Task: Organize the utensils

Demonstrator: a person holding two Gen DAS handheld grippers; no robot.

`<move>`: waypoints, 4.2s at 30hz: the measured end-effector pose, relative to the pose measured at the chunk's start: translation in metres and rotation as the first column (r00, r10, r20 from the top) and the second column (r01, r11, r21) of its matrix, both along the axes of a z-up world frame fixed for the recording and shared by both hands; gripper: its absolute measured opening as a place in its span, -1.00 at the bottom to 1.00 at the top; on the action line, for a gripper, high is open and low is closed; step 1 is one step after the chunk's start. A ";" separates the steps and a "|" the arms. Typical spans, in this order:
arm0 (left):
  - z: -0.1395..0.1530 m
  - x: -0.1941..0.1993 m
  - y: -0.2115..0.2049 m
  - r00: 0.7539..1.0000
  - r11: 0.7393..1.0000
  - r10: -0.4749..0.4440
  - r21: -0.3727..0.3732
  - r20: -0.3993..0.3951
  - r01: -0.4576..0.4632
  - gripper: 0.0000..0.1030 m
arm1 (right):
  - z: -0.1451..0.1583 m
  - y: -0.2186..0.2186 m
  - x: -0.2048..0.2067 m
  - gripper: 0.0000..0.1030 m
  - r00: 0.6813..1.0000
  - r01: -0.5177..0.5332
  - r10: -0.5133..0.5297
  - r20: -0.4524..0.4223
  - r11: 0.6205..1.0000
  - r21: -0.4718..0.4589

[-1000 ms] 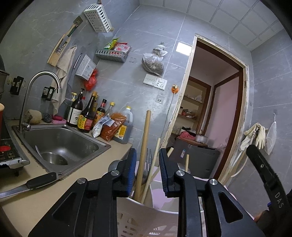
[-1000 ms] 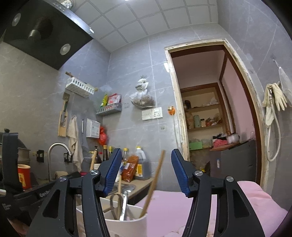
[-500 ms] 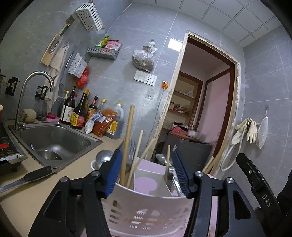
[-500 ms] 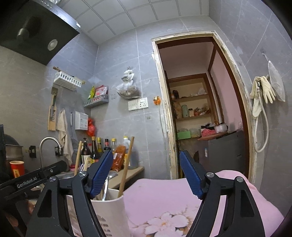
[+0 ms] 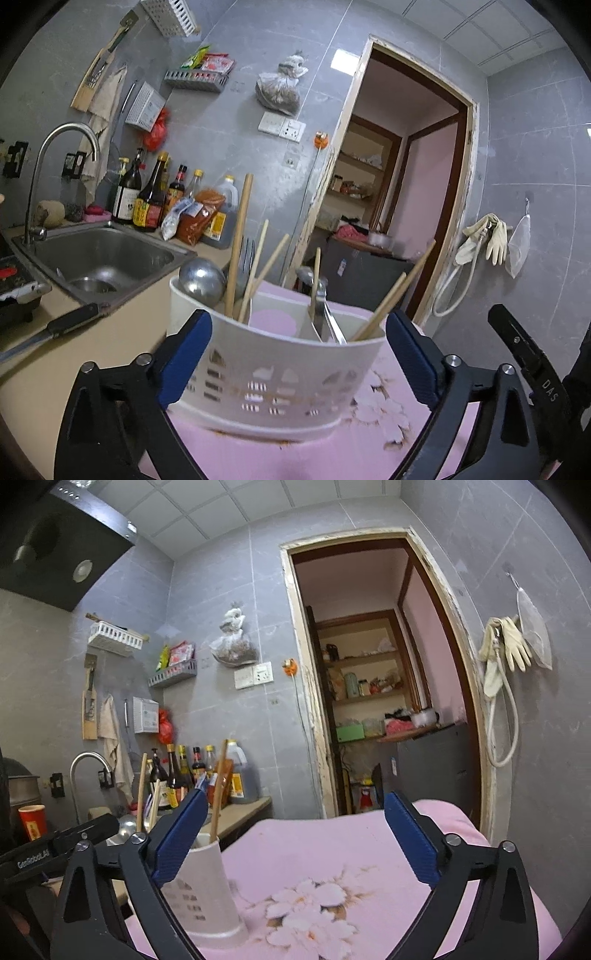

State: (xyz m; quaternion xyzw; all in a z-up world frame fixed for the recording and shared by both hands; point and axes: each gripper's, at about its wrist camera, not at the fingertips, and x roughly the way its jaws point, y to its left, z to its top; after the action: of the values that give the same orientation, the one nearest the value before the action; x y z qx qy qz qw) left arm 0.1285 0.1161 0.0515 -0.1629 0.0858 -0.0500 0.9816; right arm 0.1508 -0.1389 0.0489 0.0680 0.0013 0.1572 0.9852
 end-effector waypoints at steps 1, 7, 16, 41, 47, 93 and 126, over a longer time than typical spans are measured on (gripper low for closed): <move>0.000 -0.001 -0.001 1.000 1.000 0.001 0.000 -0.010 -0.001 0.83 | 0.000 -0.003 -0.002 0.95 1.000 0.002 -0.002 -0.007 1.000 0.001; -0.004 -0.005 -0.011 0.997 1.000 0.005 0.025 -0.078 -0.003 0.84 | 0.012 -0.021 -0.020 1.00 0.999 0.020 -0.020 -0.028 1.000 -0.009; -0.005 -0.022 -0.034 0.995 0.994 0.009 0.106 -0.097 0.001 0.84 | 0.010 -0.037 -0.042 1.00 0.996 0.026 -0.033 -0.082 0.996 -0.085; -0.027 -0.093 -0.075 0.994 0.963 0.075 0.266 -0.080 -0.051 0.84 | -0.012 -0.072 -0.105 1.00 0.975 0.139 -0.168 -0.146 0.971 -0.194; -0.028 -0.098 -0.073 0.993 0.960 0.094 0.269 -0.068 -0.073 0.84 | -0.015 -0.069 -0.108 1.00 0.975 0.138 -0.171 -0.142 0.966 -0.217; -0.027 -0.103 -0.075 0.994 0.956 0.099 0.283 -0.055 -0.079 0.84 | -0.015 -0.074 -0.113 1.00 0.974 0.127 -0.159 -0.161 0.974 -0.189; -0.026 -0.101 -0.073 0.994 0.967 0.089 0.245 -0.068 -0.069 0.84 | -0.013 -0.071 -0.114 1.00 0.974 0.126 -0.157 -0.165 0.975 -0.180</move>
State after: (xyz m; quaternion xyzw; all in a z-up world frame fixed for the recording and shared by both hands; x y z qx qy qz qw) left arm 0.0271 0.0435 0.0257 -0.0469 0.1234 0.0065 0.9912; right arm 0.0372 -0.2102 0.0357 -0.0018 0.0979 0.0790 0.9921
